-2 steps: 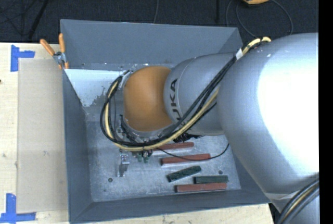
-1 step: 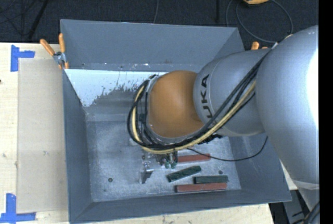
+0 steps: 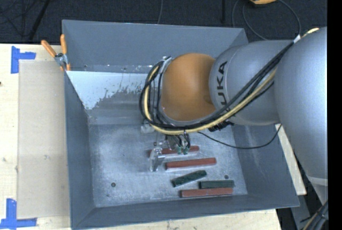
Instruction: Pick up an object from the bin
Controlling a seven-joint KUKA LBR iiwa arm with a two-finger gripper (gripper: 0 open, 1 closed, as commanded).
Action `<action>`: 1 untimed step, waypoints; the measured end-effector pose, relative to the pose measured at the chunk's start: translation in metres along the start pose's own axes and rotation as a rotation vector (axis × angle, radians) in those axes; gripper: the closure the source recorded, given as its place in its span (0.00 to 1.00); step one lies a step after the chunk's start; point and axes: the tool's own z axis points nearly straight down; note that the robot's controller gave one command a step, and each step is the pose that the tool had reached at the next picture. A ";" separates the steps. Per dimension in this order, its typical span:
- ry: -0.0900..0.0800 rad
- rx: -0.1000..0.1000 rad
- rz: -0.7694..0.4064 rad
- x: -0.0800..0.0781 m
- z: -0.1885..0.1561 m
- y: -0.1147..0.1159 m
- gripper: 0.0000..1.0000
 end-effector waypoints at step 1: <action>-0.008 -0.001 -0.145 0.074 0.019 -0.079 1.00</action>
Offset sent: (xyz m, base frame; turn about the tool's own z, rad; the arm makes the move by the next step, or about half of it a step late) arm 0.0000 0.0000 0.0000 0.0000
